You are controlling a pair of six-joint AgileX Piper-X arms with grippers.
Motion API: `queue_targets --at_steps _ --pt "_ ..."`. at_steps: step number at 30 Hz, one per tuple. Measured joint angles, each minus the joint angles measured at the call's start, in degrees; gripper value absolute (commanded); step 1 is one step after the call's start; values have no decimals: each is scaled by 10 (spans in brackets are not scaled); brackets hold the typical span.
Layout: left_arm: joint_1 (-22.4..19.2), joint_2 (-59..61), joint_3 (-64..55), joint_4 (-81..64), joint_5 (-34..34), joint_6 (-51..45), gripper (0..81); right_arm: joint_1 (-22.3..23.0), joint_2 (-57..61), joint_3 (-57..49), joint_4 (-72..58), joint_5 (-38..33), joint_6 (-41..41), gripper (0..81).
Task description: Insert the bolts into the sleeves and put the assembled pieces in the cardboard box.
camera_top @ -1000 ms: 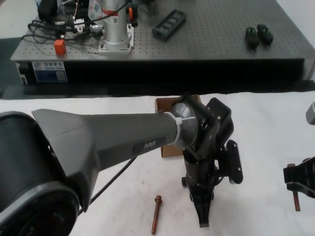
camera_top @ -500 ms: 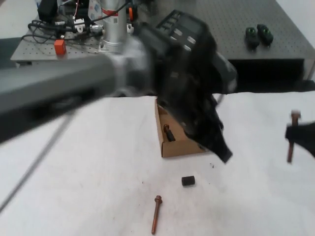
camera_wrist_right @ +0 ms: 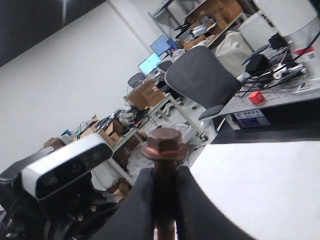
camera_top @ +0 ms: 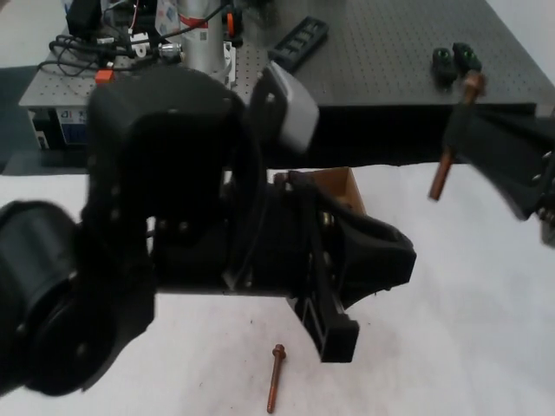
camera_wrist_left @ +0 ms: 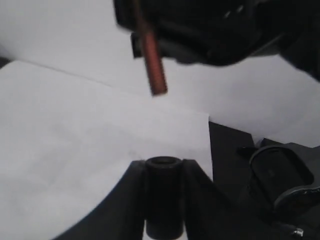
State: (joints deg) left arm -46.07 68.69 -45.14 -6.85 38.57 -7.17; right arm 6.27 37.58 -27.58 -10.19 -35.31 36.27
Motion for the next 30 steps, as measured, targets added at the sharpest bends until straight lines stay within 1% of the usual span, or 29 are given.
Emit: queue_targets --at_steps 5,11,30 --pt "0 -8 3 -12 1 -4 7 52 10 1 -4 0 3 8" --pt "0 -8 7 -13 1 -10 7 85 10 1 -7 1 3 8" --pt "0 -8 9 -31 9 -38 7 90 10 1 10 11 -21 8"
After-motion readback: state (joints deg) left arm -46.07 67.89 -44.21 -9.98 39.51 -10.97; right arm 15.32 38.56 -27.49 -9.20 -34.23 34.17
